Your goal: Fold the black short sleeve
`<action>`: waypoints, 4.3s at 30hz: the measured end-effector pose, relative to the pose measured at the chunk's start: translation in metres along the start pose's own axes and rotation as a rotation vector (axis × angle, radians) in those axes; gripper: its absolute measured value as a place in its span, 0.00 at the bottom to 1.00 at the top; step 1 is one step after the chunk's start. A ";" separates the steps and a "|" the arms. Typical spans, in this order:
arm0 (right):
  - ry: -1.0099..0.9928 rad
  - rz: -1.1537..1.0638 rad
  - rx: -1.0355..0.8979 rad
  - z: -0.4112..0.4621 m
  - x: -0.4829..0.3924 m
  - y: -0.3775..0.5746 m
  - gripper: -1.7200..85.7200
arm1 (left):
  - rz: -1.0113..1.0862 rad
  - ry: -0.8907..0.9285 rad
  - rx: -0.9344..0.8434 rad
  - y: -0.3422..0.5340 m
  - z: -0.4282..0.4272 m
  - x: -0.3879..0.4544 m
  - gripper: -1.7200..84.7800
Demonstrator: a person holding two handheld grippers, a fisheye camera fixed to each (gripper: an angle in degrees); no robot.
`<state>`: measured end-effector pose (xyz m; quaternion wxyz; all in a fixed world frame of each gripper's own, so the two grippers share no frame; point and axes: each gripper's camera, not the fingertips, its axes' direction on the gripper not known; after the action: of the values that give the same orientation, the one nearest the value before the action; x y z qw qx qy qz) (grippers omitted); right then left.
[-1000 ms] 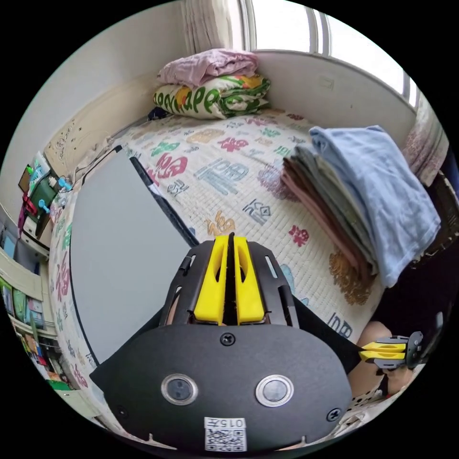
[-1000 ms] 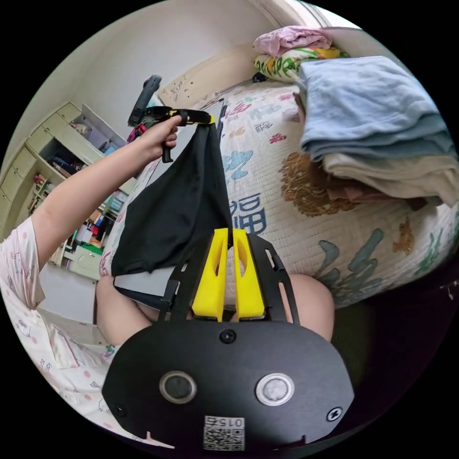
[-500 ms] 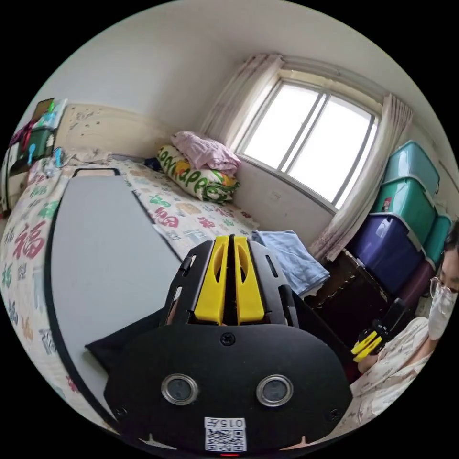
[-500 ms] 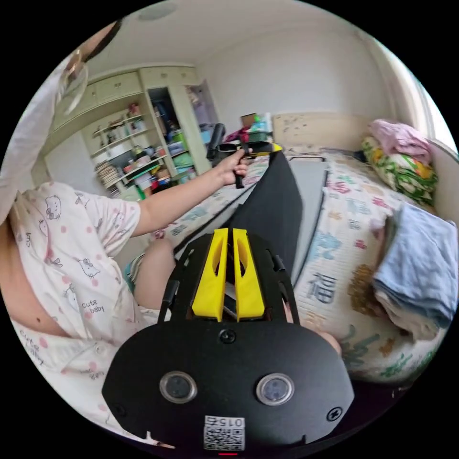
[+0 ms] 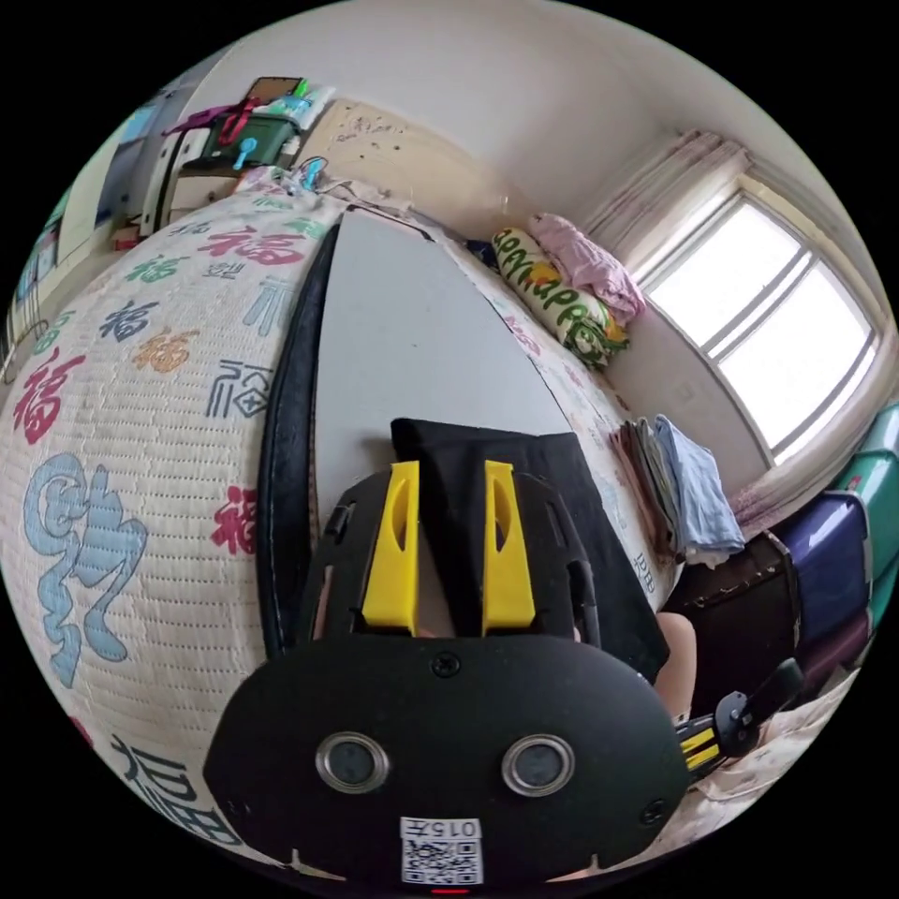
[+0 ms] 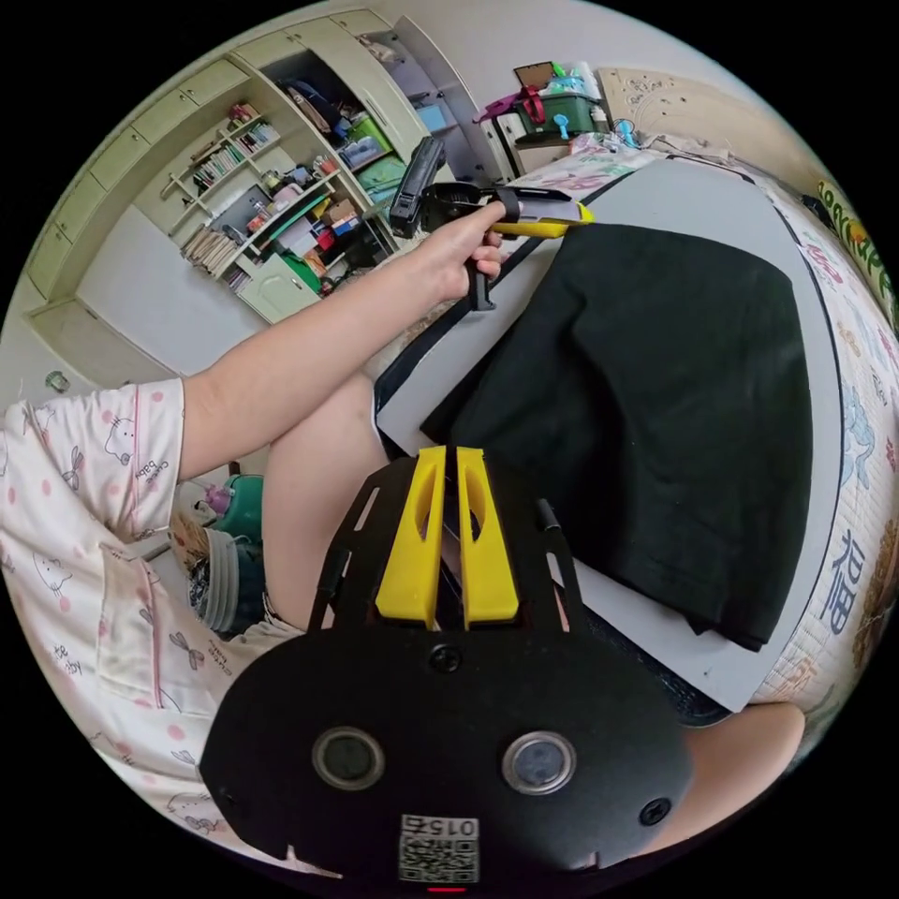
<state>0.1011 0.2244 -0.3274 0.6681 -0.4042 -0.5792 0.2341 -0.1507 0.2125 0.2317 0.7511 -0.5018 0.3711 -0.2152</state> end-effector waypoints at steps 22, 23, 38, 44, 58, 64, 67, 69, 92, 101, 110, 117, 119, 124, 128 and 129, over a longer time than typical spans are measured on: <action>0.058 0.000 -0.038 0.189 0.085 0.008 0.07 | 0.254 -0.327 -0.054 0.016 0.080 0.059 0.02; 0.064 -0.013 -0.033 0.193 0.086 0.011 0.08 | 0.227 -0.311 -0.055 0.019 0.083 0.057 0.02; 0.243 -0.078 -0.077 0.292 0.144 0.022 0.07 | 0.108 -0.134 -0.097 0.028 0.118 0.053 0.04; 0.174 -0.085 -0.055 0.314 0.151 0.008 0.02 | 0.154 -0.158 -0.076 0.018 0.127 0.073 0.01; 0.122 -0.051 -0.067 0.389 0.180 -0.041 0.02 | 0.225 -0.275 -0.166 -0.002 0.179 0.120 0.01; 0.145 -0.054 -0.069 0.408 0.177 -0.066 0.02 | 0.242 -0.292 -0.158 -0.004 0.189 0.137 0.01; 0.123 0.007 -0.090 0.416 0.179 -0.084 0.02 | 0.227 -0.274 -0.160 -0.005 0.192 0.139 0.01; 0.109 0.001 -0.165 0.423 0.181 -0.107 0.02 | 0.231 -0.276 -0.161 -0.003 0.194 0.142 0.02; 0.583 -0.250 -0.276 0.254 0.000 -0.498 0.04 | 0.212 -0.254 -0.139 0.039 0.215 0.124 0.01; 0.659 -0.234 -0.298 0.224 0.034 -0.526 0.06 | 0.155 -0.174 -0.121 0.046 0.222 0.089 0.02; 0.454 0.139 -0.236 0.188 0.235 -0.480 0.09 | -0.029 0.093 -0.057 0.055 0.233 0.014 0.12; 0.138 0.509 -0.053 0.147 0.359 -0.466 0.15 | -0.018 0.101 -0.027 0.055 0.250 -0.003 0.15; 0.083 0.553 0.059 0.124 0.373 -0.470 0.15 | 0.023 0.044 -0.033 0.055 0.258 -0.002 0.18; 0.191 0.572 0.105 0.087 0.384 -0.496 0.17 | 0.019 0.040 -0.072 0.052 0.278 -0.013 0.20; 0.102 0.541 0.133 0.065 0.386 -0.521 0.18 | -0.006 0.068 -0.078 0.048 0.284 -0.025 0.21; 0.091 0.539 0.133 0.061 0.386 -0.525 0.18 | -0.008 0.070 -0.077 0.048 0.284 -0.027 0.21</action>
<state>0.0450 0.2465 0.3239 0.6321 -0.5091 -0.4038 0.4222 0.0496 0.4189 0.2597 0.7170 -0.5240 0.4030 -0.2211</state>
